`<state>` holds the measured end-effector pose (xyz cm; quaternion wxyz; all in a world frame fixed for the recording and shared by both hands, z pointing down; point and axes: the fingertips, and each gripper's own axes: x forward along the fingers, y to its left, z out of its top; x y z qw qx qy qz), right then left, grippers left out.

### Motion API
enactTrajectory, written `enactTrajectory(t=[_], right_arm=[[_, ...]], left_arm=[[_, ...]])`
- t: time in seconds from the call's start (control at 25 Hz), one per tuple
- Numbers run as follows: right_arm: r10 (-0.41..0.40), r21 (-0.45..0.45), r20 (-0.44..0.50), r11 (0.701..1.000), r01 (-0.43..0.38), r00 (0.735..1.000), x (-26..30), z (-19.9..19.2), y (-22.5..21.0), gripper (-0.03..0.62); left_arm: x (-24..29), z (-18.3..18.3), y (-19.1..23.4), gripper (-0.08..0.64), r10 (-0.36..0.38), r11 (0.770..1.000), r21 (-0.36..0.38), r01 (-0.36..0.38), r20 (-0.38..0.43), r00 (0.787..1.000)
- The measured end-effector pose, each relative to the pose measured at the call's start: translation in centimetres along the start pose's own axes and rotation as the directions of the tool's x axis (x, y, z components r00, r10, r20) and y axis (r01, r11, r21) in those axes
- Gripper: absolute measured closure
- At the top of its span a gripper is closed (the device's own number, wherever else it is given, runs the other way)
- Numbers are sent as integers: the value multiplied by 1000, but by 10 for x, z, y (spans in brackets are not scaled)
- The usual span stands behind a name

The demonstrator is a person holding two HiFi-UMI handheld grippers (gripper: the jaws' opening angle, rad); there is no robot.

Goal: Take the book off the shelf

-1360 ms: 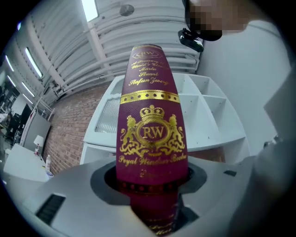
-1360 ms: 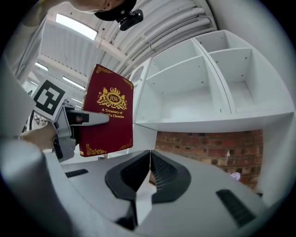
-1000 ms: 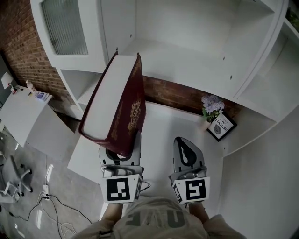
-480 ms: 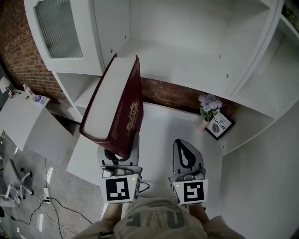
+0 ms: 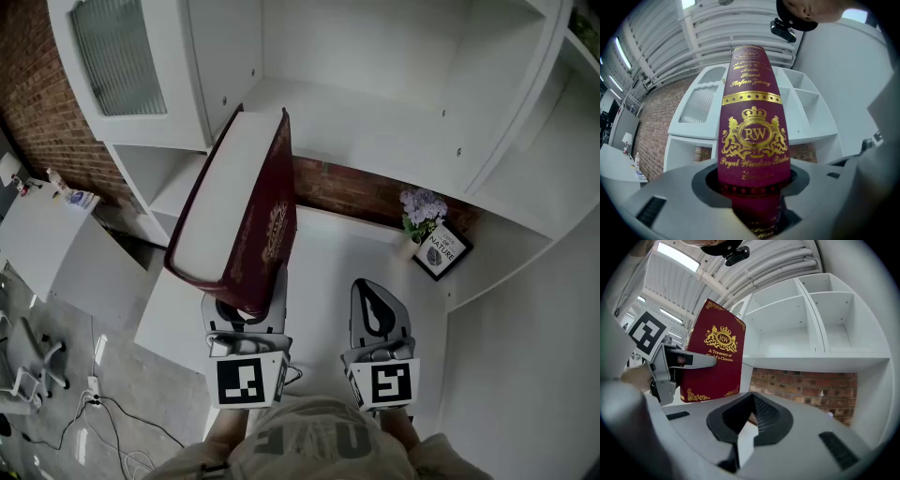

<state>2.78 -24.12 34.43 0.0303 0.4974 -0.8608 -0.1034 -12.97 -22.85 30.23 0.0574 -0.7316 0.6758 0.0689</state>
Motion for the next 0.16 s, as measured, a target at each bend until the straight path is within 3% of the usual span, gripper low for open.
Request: enactTrajectory(t=[0.16], right_arm=[[-1, 1, -3, 1000, 1, 1000, -1, 1, 1, 578]], left_arm=[[0, 2, -3, 316, -13, 1000, 6, 13, -3, 1000]])
